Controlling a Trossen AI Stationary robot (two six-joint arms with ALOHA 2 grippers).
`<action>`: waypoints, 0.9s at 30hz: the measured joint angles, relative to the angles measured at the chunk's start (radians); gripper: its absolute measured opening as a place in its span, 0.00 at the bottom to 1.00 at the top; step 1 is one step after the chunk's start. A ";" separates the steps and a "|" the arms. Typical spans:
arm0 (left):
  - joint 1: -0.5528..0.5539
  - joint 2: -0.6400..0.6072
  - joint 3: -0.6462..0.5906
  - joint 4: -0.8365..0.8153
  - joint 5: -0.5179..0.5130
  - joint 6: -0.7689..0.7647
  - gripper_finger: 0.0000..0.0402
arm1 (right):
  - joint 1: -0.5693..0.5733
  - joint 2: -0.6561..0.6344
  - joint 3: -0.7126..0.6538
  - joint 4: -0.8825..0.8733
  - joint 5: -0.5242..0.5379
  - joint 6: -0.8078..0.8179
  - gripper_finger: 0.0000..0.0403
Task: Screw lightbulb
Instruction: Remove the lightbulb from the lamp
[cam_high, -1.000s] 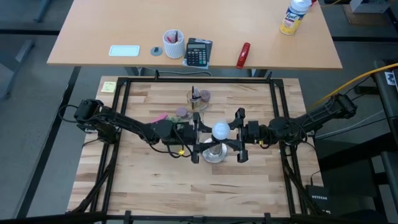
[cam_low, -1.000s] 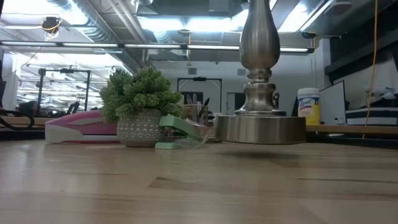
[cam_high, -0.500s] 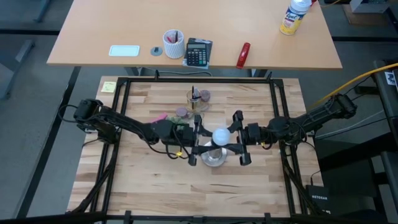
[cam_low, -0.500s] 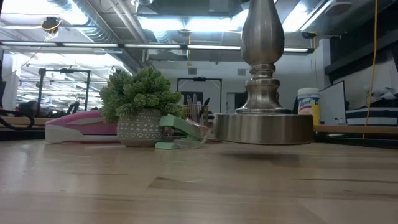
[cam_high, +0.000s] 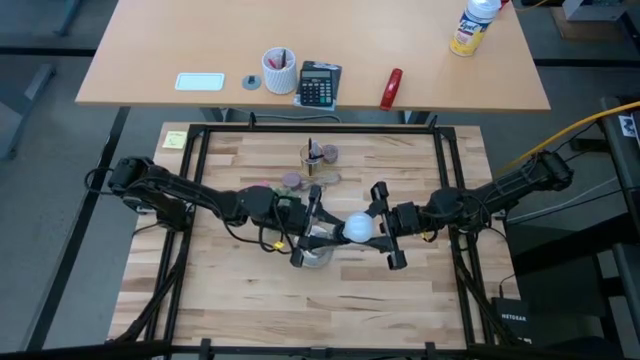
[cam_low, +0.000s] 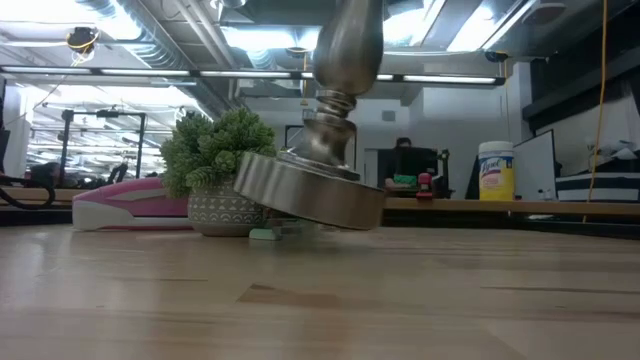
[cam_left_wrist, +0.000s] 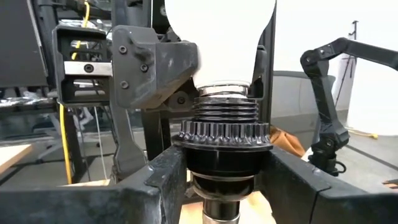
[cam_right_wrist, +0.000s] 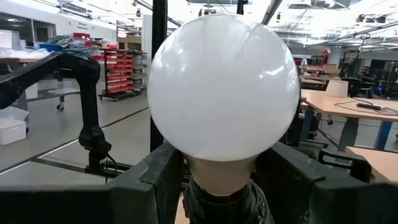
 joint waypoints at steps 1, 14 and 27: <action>0.000 0.000 0.000 -0.001 0.004 -0.004 0.42 | 0.000 0.000 0.000 0.000 0.000 -0.002 0.46; 0.019 0.002 0.000 0.001 0.120 -0.051 0.42 | 0.000 0.000 -0.001 -0.003 -0.052 -0.069 0.46; 0.045 0.002 0.001 0.002 0.228 -0.116 0.42 | 0.001 0.000 -0.001 -0.005 -0.063 -0.072 0.46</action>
